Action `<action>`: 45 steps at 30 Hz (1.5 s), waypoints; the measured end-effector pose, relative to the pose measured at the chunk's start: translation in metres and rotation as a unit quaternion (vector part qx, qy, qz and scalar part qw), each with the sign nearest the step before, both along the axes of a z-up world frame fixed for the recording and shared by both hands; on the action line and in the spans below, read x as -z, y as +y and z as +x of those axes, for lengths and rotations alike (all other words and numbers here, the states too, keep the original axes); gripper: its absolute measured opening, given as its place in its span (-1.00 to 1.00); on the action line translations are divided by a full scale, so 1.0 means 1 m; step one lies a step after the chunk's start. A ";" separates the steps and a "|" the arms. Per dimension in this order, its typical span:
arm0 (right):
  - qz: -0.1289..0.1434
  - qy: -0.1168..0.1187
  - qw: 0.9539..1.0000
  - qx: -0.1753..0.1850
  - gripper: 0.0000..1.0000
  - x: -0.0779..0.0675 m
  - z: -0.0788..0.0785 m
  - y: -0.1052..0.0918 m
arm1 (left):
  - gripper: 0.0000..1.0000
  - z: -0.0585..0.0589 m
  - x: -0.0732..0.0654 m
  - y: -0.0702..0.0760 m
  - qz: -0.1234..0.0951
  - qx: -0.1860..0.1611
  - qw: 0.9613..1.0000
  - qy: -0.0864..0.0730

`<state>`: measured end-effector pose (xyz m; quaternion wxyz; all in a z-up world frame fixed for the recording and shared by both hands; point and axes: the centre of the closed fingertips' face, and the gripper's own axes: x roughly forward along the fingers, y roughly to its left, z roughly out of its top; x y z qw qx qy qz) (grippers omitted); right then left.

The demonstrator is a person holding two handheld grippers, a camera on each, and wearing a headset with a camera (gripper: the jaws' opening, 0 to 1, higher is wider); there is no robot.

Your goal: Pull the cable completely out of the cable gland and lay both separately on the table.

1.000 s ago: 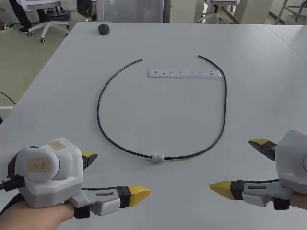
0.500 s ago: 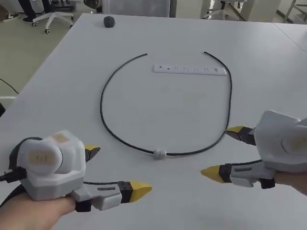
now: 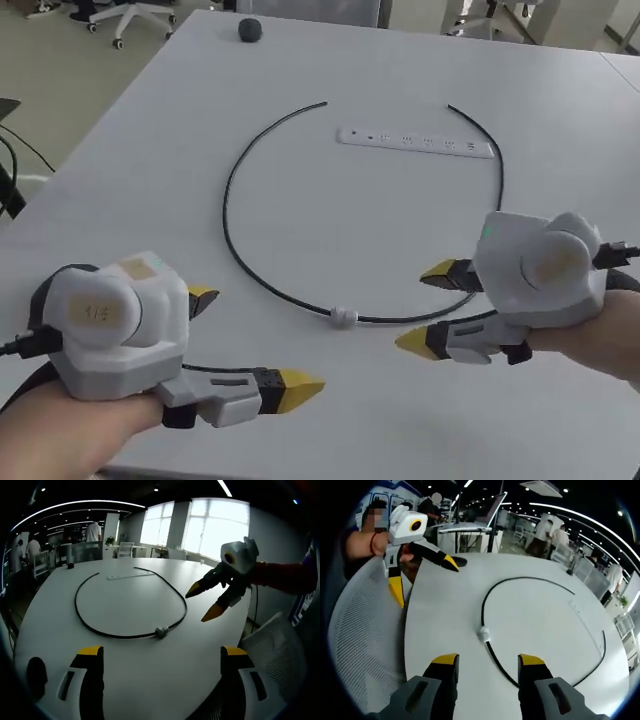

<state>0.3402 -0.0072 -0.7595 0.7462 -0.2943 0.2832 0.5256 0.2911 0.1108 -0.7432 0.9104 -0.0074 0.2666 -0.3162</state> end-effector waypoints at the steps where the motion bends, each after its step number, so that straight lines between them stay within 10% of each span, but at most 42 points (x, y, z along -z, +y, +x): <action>1: -0.002 0.000 1.000 -0.006 -0.13 0.001 0.002 0.004 | 0.95 0.000 0.000 0.000 0.001 0.001 1.000 -0.001; 25: -0.052 0.066 0.995 -0.055 -0.48 0.050 0.009 0.044 | 0.95 -0.001 0.002 0.005 0.017 -0.003 1.000 -0.006; 45: -0.098 0.072 0.989 -0.084 -0.76 0.068 0.019 0.046 | 0.94 0.003 0.000 0.012 0.015 -0.012 1.000 -0.009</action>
